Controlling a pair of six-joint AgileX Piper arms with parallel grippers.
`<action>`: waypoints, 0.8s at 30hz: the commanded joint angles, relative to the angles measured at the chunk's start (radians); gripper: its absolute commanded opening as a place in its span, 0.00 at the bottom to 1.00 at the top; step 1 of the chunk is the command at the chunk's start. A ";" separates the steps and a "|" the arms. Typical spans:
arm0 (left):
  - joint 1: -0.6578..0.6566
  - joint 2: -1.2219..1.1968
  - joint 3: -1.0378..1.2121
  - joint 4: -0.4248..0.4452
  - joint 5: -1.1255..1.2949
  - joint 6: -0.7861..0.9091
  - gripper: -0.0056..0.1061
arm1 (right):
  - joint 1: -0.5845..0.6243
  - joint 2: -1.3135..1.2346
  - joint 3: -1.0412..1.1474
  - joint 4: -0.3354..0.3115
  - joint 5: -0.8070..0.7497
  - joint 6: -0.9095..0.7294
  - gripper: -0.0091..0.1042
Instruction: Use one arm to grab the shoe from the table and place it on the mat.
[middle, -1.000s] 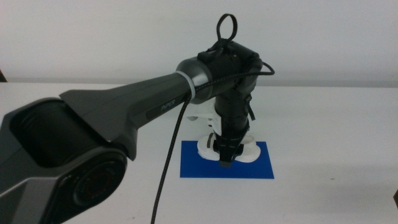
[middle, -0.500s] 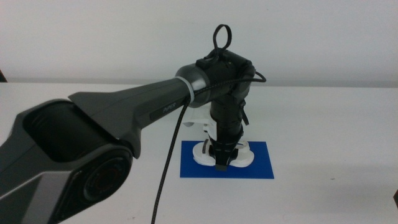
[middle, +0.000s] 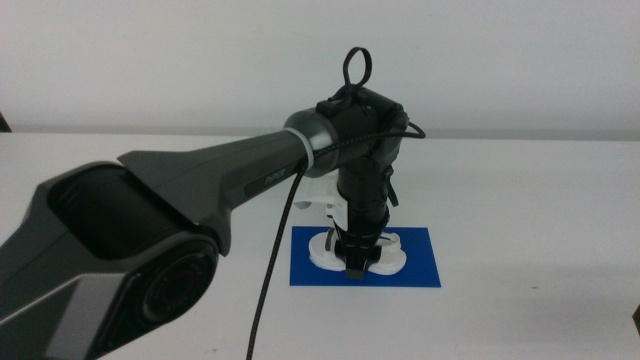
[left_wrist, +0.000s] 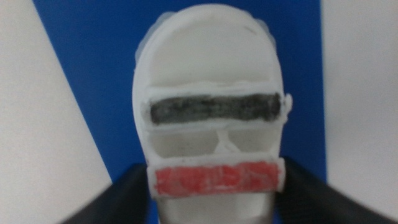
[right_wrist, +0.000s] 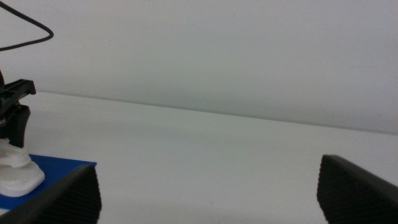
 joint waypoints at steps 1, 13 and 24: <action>0.001 -0.007 -0.005 -0.007 0.030 -0.005 0.69 | 0.000 -0.038 0.043 -0.001 -0.007 0.000 0.90; 0.058 -0.427 0.005 0.087 0.099 0.593 0.89 | 0.000 -0.038 0.043 -0.001 -0.007 0.000 0.90; 0.315 -1.103 0.585 0.016 -0.380 1.686 0.89 | 0.000 -0.038 0.043 -0.001 -0.007 0.000 0.90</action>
